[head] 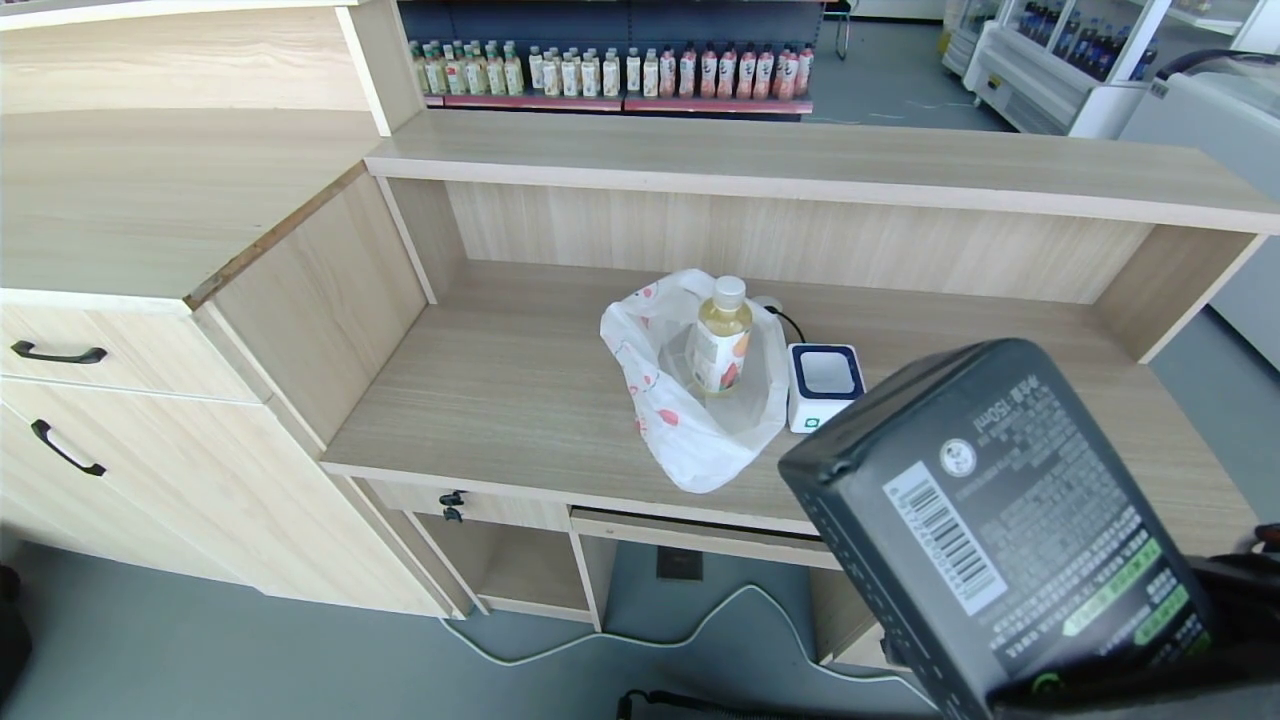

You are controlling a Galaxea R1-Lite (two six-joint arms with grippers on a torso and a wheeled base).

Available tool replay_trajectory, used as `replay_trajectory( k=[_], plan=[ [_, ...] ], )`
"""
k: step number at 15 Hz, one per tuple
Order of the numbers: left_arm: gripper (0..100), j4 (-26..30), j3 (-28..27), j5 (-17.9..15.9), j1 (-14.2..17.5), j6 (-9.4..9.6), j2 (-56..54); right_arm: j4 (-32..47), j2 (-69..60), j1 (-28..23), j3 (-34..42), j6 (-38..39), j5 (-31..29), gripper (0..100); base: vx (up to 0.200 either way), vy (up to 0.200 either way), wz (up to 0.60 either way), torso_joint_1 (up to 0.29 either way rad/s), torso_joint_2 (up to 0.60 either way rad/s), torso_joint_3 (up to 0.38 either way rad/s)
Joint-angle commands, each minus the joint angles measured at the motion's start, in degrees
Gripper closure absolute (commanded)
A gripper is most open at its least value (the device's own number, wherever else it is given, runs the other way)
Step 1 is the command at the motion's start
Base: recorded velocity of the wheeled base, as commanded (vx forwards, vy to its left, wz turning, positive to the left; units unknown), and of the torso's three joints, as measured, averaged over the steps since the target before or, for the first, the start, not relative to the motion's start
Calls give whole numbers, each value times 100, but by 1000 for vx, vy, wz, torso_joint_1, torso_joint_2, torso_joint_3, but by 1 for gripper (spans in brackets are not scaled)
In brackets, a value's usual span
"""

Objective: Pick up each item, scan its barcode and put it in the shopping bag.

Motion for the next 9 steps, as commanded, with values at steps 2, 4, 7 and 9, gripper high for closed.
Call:
replay_trajectory(
  k=[2, 4, 7, 9],
  plan=[
    [0, -9, 1, 4, 1, 0, -2, -2, 26, -5, -10, 2, 0, 100, 0, 0, 0, 0, 0, 0],
    [0, 0, 1, 4, 1, 0, -2, -2, 18, -76, -45, 213, 0, 100, 0, 0, 0, 0, 0, 0],
    [0, 0, 1, 4, 1, 0, -2, -11, -185, -1948, -484, 2701, -685, 100, 0, 0, 0, 0, 0, 0],
    [0, 0, 1, 4, 1, 0, -2, 358, -536, -3758, 104, 5645, -1634, 100, 0, 0, 0, 0, 0, 0]
  ],
)
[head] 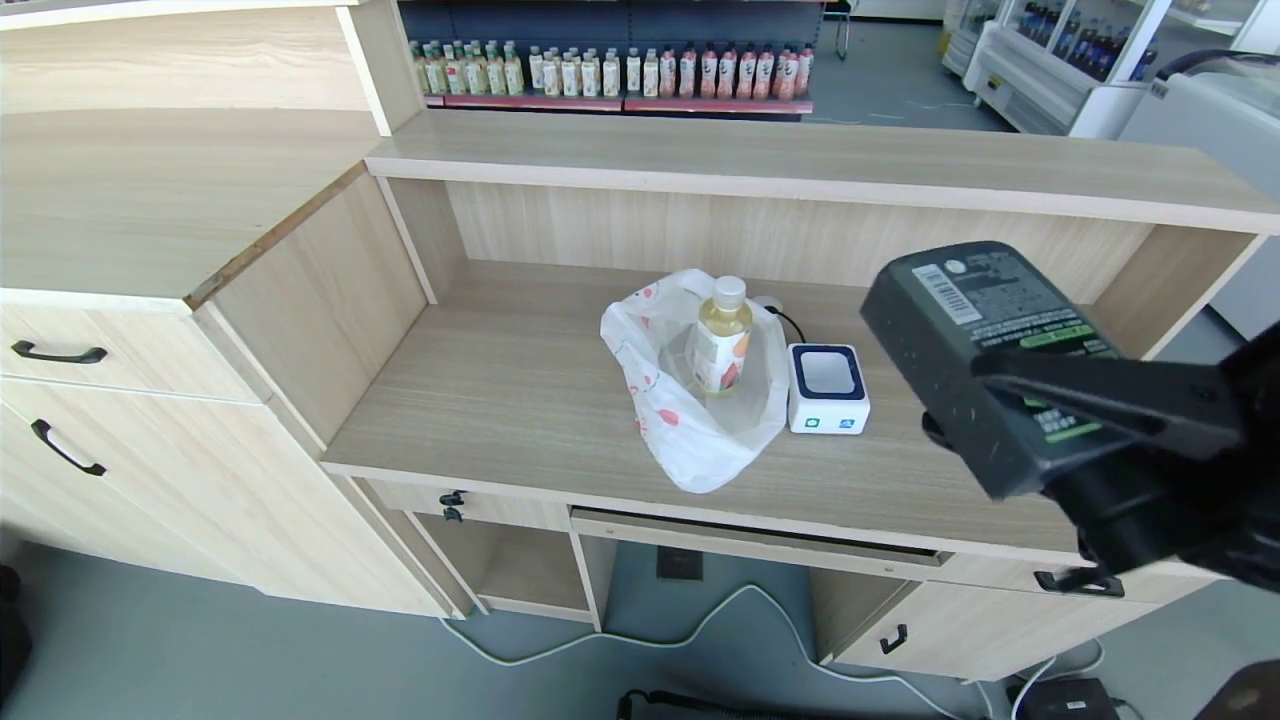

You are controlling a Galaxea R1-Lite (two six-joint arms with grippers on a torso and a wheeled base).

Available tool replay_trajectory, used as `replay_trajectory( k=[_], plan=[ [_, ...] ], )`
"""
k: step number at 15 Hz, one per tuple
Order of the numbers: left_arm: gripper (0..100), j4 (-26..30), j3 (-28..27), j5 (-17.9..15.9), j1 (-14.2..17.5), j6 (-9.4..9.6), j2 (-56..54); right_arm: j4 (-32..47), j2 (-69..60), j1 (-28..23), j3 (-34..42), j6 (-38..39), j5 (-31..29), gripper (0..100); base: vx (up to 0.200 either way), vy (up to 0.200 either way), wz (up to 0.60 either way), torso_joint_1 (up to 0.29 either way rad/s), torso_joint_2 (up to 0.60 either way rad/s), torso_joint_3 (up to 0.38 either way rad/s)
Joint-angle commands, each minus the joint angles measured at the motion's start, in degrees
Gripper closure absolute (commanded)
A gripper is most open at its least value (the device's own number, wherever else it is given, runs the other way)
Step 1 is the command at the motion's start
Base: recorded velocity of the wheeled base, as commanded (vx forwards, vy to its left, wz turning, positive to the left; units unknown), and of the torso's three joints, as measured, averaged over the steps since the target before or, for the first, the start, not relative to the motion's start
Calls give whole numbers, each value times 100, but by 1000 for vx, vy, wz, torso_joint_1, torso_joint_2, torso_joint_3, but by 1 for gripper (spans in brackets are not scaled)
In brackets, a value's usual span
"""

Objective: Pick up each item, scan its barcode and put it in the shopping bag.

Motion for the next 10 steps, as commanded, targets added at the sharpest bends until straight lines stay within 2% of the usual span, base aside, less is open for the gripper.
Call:
replay_trajectory(
  k=[1, 2, 4, 5, 9, 10],
  plan=[
    [0, -9, 1, 4, 1, 3, -2, 558, -507, -2386, 285, 3321, -1254, 100, 0, 0, 0, 0, 0, 0],
    [0, 0, 1, 4, 1, 3, -2, 734, -568, -2860, 303, 3928, -1737, 100, 0, 0, 0, 0, 0, 0],
    [0, 0, 1, 4, 1, -6, -2, 1437, -603, -3713, 373, 5079, -1904, 100, 0, 0, 0, 0, 0, 0],
    [0, 0, 1, 4, 1, -6, -2, 1683, -700, -3941, 364, 5501, -1931, 100, 0, 0, 0, 0, 0, 0],
    [0, 0, 1, 4, 1, -6, -2, 1859, -744, -4091, 390, 6538, -1895, 100, 0, 0, 0, 0, 0, 0],
    [0, 0, 1, 4, 1, -6, -2, 1823, -718, -4082, 390, 6740, -1895, 100, 0, 0, 600, -2, 2, 2]
  ],
)
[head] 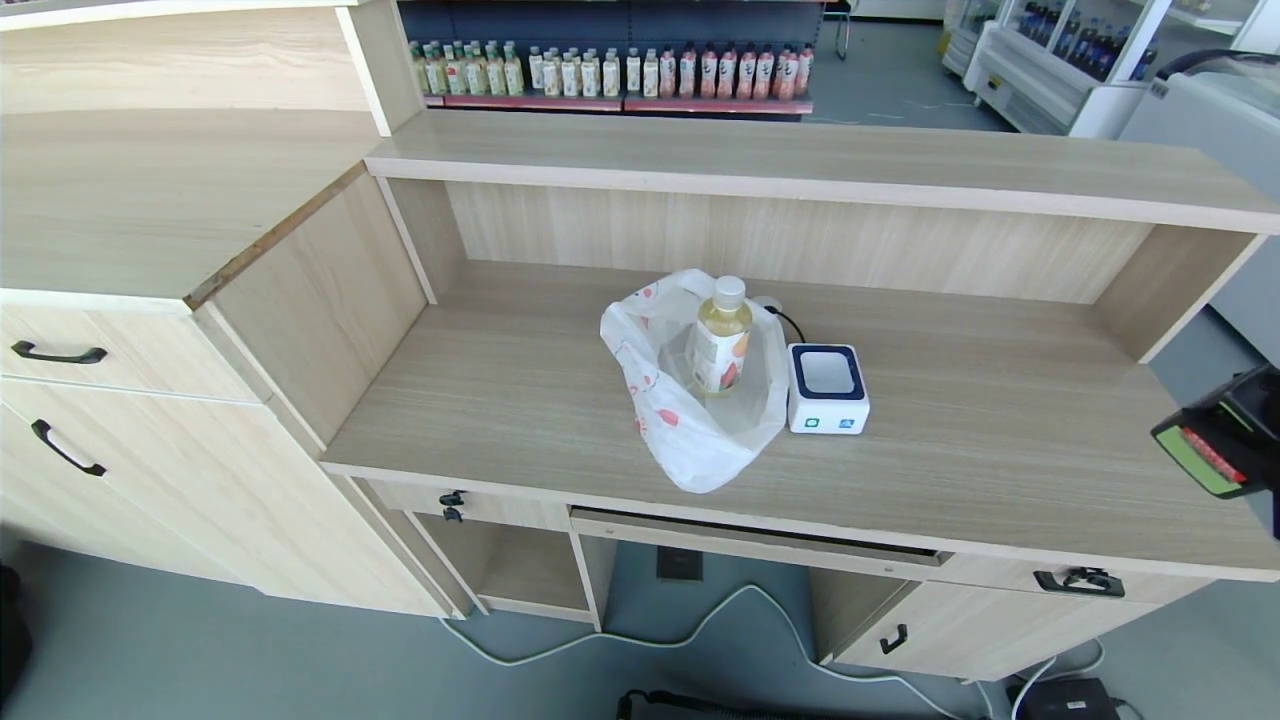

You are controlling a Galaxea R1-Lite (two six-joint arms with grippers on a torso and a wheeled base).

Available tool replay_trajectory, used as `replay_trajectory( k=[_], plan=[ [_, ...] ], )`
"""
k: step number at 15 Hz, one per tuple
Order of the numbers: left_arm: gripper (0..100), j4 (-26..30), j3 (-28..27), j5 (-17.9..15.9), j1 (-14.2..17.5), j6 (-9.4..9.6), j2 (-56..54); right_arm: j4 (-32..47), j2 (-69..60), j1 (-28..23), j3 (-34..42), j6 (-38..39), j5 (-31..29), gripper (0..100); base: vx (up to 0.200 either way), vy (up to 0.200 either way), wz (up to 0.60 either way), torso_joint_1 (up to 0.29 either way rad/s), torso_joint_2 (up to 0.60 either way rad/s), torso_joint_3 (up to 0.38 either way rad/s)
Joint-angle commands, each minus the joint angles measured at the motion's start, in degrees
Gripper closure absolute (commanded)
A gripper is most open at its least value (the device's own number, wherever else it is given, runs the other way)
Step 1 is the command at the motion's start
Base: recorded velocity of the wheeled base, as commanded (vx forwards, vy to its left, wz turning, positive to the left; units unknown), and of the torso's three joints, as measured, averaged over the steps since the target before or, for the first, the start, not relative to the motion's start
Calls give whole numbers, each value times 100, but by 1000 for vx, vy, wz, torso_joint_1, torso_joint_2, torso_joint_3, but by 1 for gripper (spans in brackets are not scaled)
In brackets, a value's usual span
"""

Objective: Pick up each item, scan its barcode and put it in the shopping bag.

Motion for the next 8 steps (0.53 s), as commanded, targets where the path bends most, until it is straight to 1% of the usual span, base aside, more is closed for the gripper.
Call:
replay_trajectory(
  k=[1, 3, 4, 5, 6, 7, 8],
  plan=[
    [0, -9, 1, 4, 1, -8, -2, -45, 38, -8, -40, 81, -8, 100, 0, 0, 600, 2, 7, 2],
    [0, 0, 1, 4, 1, -8, -2, -159, 292, 53, -216, 344, -16, 100, 0, 0, 600, -2, -2, -2],
    [0, -9, 1, 4, 1, 0, -2, -396, 785, 88, -558, 634, -210, 100, 0, 0, 600, 7, 2, 2],
    [0, -9, 1, 4, 1, 0, -2, -440, 1215, 167, -945, 1047, -350, 100, 0, 0, 600, 2, 12, 2],
    [0, 0, 1, 4, 1, 0, -2, -370, 1567, 299, -1297, 1636, -324, 100, 0, 0, 600, -2, -2, 7],
    [0, 0, 1, 4, 1, 0, -2, -343, 1848, 369, -1490, 2014, -333, 100, 0, 0, 0, 0, 0, 0],
    [0, -9, 1, 4, 1, 0, -2, -352, 2498, 387, -1912, 2911, -333, 100, 0, 0, 0, 0, 0, 0]
  ],
)
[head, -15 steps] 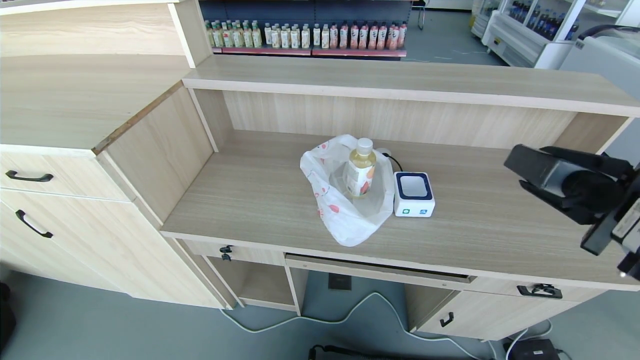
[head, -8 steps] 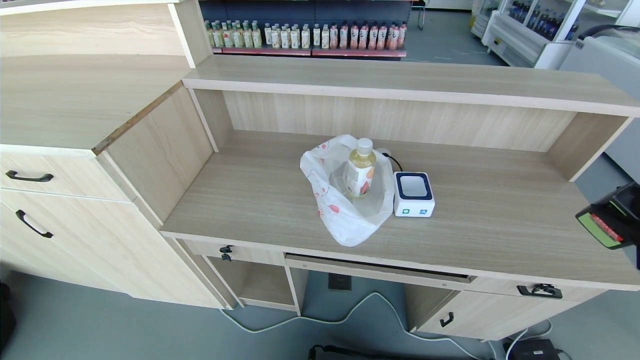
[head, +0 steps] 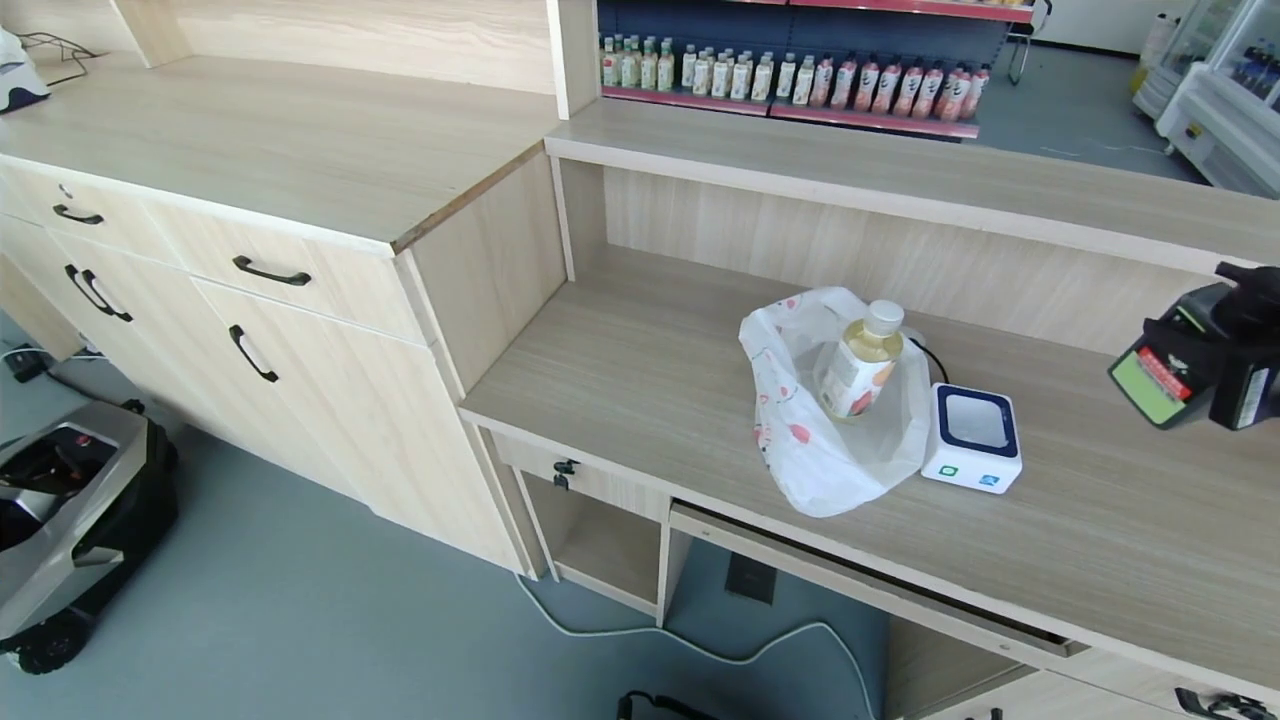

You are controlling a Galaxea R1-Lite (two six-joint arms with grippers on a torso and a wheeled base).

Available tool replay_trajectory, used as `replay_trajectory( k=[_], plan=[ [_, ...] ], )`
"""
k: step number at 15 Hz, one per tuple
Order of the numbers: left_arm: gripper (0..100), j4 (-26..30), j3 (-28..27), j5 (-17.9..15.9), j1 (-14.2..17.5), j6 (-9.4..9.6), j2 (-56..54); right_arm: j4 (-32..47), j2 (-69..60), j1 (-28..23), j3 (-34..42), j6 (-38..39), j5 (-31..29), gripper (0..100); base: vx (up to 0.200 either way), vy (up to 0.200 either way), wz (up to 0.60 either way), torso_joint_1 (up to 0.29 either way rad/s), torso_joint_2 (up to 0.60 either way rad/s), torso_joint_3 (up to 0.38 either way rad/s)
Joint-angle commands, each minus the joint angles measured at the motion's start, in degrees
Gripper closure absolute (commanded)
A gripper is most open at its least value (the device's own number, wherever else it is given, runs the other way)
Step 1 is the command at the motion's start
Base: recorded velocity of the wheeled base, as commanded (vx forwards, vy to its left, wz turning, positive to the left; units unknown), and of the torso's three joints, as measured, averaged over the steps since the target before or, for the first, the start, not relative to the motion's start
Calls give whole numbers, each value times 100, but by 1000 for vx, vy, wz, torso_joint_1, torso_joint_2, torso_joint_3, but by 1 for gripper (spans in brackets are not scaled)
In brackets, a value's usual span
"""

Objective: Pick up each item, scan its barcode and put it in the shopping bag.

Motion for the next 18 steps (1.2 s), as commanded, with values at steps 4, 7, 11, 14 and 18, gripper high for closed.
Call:
replay_trajectory(
  k=[4, 7, 11, 14, 18],
  plan=[
    [0, -4, 1, 1, 1, 0, -2, 63, 2564, -16, -1564, 3477, -104, 100, 0, 0, 0, 0, 0, 0],
    [0, -4, 1, 1, 1, -8, -2, 90, 3276, -175, -2188, 4048, -96, 100, 0, 0, 0, 0, 0, 0],
    [0, -4, 1, 1, 1, -8, -2, 230, 3768, -219, -2470, 4022, -69, 100, 0, 0, 0, 0, 0, 0],
    [0, -4, 1, 1, 1, 0, -2, 222, 3874, -78, -2566, 4031, 80, 100, 0, 0, 0, 0, 0, 0],
    [0, -12, 1, 1, 1, 0, -2, 204, 4006, 107, -2681, 4031, 106, 100, 0, 0, 0, 0, 0, 0]
  ],
)
